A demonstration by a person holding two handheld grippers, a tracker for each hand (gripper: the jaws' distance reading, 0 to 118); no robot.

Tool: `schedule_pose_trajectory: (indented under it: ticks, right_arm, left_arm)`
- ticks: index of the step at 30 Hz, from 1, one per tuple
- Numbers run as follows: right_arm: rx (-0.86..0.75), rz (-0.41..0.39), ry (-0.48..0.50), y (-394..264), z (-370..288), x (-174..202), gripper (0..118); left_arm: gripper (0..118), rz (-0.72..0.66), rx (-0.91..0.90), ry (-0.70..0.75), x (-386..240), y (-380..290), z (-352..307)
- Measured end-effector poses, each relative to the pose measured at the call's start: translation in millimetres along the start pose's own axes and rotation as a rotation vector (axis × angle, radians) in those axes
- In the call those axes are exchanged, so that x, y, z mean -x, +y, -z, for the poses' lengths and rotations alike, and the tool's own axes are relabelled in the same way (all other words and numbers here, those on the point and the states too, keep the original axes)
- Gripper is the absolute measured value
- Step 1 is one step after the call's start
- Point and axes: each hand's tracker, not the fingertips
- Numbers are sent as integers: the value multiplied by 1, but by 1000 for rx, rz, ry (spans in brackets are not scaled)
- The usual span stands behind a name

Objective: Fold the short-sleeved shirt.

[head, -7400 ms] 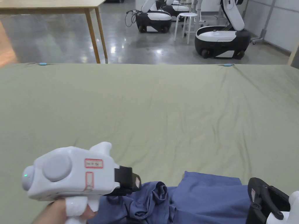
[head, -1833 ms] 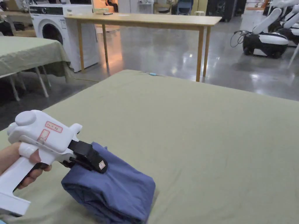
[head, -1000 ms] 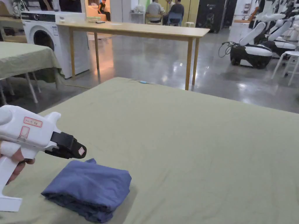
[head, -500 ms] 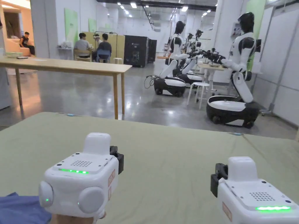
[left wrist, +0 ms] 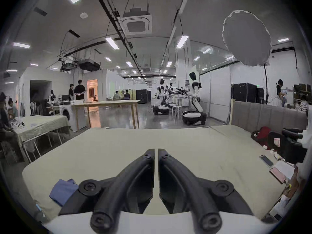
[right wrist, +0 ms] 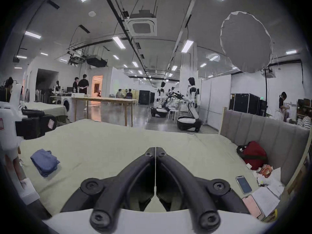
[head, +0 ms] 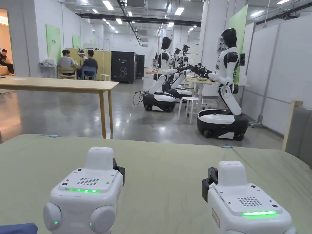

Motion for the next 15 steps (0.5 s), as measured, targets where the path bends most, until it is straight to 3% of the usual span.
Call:
schedule_pose_trajectory:
  ticks: [5, 7, 8, 9, 10, 11, 15]
  right_arm:
    - [8, 9, -1, 1, 2, 0, 2]
    - [4, 11, -5, 1, 2, -1, 9]
    - [0, 13, -10, 2, 2, -2, 28]
    - [1, 13, -15, 3, 2, -2, 73]
    - [4, 9, -33, 3, 3, -3, 108]
    - [10, 6, -44, 3, 5, -4, 118]
    - [8, 22, -38, 5, 2, -11, 118]
  left_arm:
    - [2, 11, 3, 2, -1, 0, -4]
    - [15, 6, 1, -1, 0, 0, -6]
    - [39, 1, 0, 5, -1, 1, -6]
    - [96, -3, -6, 24, -3, 1, -6]
    - [118, 3, -25, 55, -4, 0, -7]
    - [118, 12, -23, 70, -3, -1, -5]
    - [118, 12, -36, 77, -2, 2, -7]
